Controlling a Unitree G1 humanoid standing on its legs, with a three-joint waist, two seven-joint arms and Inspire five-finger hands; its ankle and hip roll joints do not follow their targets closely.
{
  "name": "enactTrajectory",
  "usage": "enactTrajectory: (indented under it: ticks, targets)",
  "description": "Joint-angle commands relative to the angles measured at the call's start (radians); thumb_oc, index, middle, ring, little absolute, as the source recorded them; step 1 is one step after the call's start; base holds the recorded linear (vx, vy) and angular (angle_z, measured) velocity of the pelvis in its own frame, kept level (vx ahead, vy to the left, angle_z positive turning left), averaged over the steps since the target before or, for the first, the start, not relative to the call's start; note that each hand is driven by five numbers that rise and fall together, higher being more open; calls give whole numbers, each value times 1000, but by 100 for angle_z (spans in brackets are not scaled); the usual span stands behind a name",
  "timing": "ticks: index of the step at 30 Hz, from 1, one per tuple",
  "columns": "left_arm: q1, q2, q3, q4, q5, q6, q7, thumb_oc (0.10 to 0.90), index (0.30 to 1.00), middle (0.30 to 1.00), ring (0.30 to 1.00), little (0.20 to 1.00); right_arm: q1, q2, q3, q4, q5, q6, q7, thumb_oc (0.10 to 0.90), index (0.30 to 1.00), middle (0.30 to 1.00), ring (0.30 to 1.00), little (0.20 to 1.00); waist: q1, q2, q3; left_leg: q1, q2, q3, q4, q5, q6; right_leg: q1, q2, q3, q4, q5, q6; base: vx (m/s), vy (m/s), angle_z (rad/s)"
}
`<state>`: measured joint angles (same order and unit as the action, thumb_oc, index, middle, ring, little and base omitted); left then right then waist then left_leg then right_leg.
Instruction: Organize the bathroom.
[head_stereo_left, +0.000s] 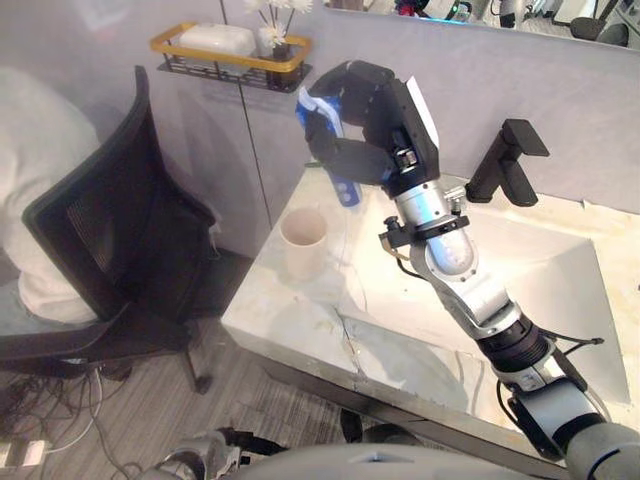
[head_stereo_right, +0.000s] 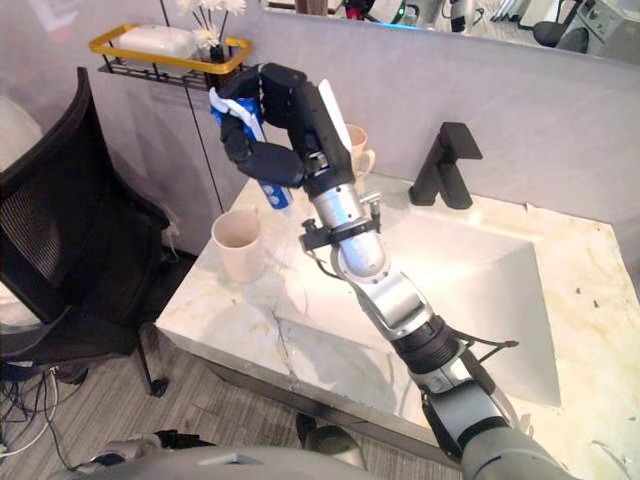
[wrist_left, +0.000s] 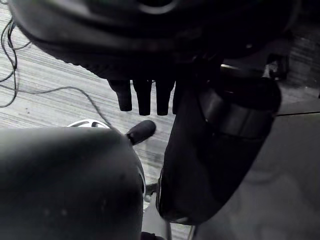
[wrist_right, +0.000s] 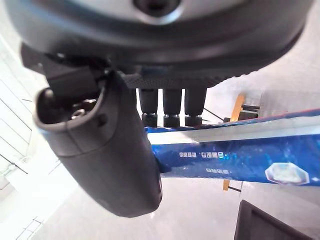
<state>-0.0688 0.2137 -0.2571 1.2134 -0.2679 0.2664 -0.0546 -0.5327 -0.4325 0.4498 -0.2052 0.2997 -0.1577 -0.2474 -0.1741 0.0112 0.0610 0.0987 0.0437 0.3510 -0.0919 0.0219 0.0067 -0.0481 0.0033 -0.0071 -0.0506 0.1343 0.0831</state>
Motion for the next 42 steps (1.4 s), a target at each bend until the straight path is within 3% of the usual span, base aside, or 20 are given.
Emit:
enactTrajectory:
  ticks: [1, 5, 14, 28, 42]
  targets:
    - [-36, 47, -33, 78, -4, 12, 3, 800, 900, 900, 900, 900, -202, 62, -72, -105, 9, -117, -35, 400, 300, 300, 300, 300, 11, -19, -36, 39, -23, 7, 5, -93, 29, -51, -69, -11, 109, -75, 115, 0, 0, 0]
    - [-35, 48, -35, 77, -2, 14, 0, 800, 900, 900, 900, 900, -215, 79, -59, -97, 21, -111, -48, 400, 300, 300, 300, 300, 19, -18, -37, 37, -23, 5, 5, -92, 31, -49, -69, -13, 114, -82, 113, 0, 0, 0]
    - [-23, 42, -39, 67, -50, 10, 13, 800, 900, 900, 900, 900, -199, 138, -34, -63, 23, -193, -49, 400, 300, 300, 300, 300, 39, -13, -38, 38, -27, -4, 5, -96, 33, -39, -79, -28, 115, -88, 113, 22, 7, 5]
    - [31, 56, -22, 62, -61, 7, 19, 800, 900, 900, 900, 900, -212, 193, 4, 40, 14, -205, -89, 400, 300, 300, 300, 300, 83, -9, -37, 34, -40, -32, 6, -91, 35, -30, -93, -51, 124, -92, 112, 69, 3, 10]
    - [43, 68, -23, 47, -25, 17, 10, 800, 900, 900, 900, 900, -190, 184, -9, 61, -13, -202, -92, 400, 300, 300, 300, 300, 79, -2, -24, 32, -40, -31, 15, -91, 35, -47, -103, -48, 144, -81, 114, 31, -11, 2]
